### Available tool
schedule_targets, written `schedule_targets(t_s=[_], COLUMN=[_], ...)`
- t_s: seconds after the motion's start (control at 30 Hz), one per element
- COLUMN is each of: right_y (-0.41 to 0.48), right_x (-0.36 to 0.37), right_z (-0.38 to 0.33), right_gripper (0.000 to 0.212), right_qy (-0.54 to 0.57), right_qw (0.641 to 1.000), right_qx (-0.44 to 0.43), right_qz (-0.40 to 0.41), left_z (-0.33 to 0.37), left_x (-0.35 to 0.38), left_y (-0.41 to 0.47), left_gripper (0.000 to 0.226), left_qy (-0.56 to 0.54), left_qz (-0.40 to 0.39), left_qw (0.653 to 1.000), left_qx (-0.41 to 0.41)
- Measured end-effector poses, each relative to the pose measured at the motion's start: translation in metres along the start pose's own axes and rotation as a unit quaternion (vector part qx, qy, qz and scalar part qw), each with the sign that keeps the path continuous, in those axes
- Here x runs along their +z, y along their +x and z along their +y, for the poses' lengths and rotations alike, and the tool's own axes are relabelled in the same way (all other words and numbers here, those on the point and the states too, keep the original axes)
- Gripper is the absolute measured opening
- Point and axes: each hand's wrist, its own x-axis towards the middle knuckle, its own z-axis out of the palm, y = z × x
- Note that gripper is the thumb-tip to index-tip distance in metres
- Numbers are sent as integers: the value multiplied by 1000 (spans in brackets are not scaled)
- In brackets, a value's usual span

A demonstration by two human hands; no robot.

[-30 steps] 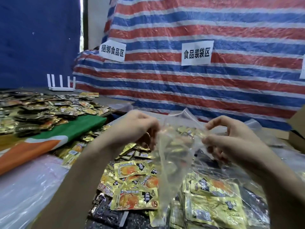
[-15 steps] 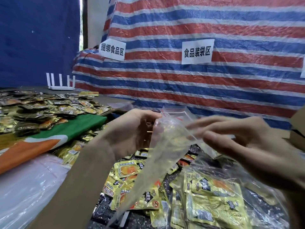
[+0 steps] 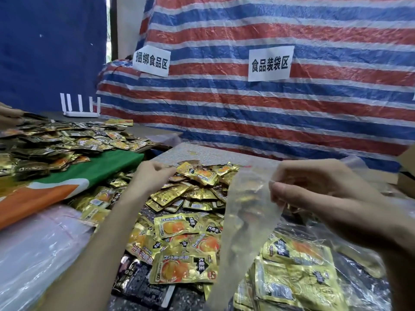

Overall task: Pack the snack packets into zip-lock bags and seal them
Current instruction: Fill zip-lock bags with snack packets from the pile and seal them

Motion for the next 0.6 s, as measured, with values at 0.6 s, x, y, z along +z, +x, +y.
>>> schedule_targets(t_s=[0.6], right_y=[9], right_x=[22], right_z=[-18], right_gripper=[18], right_qy=[-39], right_qw=[993], right_qx=[26], right_qz=[-108], left_z=[-96], left_x=[79], left_y=[31], left_gripper=[41], left_qy=[333], left_qz=[74], left_qw=[939], left_qx=[30])
